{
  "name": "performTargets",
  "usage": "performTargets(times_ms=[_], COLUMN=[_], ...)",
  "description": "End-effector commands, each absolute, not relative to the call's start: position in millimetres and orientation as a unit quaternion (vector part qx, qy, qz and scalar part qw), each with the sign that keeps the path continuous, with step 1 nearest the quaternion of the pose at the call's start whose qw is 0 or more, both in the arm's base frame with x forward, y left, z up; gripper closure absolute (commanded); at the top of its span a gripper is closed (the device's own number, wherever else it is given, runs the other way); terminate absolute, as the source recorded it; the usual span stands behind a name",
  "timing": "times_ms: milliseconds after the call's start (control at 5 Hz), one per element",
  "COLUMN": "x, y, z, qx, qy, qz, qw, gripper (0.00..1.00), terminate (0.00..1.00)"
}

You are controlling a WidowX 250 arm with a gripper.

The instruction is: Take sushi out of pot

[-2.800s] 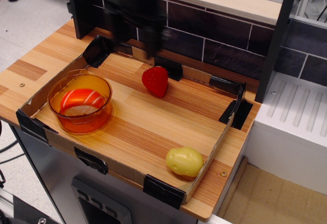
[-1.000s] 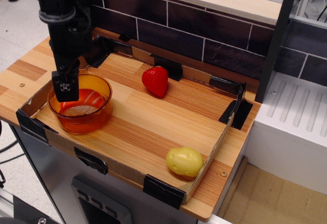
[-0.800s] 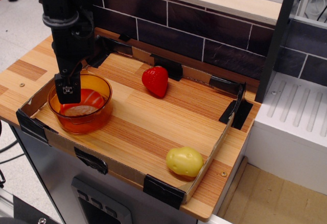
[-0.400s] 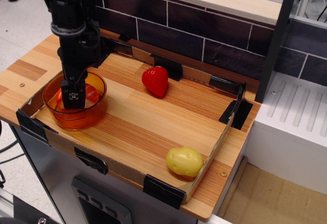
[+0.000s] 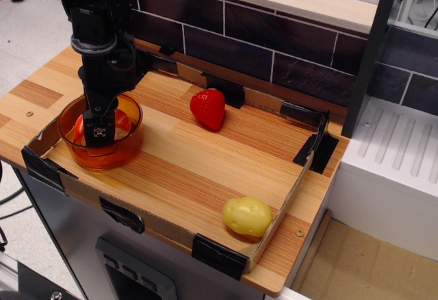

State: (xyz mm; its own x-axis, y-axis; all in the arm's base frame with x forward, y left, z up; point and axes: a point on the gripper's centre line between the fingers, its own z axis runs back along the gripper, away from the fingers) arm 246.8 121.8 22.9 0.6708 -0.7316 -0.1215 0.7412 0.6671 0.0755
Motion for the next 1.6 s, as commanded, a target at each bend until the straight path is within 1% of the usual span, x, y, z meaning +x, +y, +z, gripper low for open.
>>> performTargets(times_ms=[0,200,400,600,800,1000,1200,1400], x=[260.3,261.4,267.6,285.1,316.6,334.9,345.3,346.2], y=[125.7,127.5,132.0,141.4,150.5,152.4,151.5,151.2], z=[32.5,43.1,84.5,119.9,124.8,109.4,92.0,75.1], qx=[0.059,0.053,0.02,-0.007,-0.022,-0.006,0.002,0.013], qy=[0.034,0.027,-0.002,-0.037,-0.027,-0.019,-0.009,-0.003], qz=[-0.403,-0.4,-0.379,-0.338,-0.278,-0.258,-0.252,-0.251], qw=[0.912,0.915,0.925,0.94,0.96,0.966,0.968,0.968], gripper=[1.0,1.0,1.0,1.0,1.0,1.0,1.0,1.0], terminate=[0.0,0.0,0.0,0.0,0.0,0.0,0.0,0.0])
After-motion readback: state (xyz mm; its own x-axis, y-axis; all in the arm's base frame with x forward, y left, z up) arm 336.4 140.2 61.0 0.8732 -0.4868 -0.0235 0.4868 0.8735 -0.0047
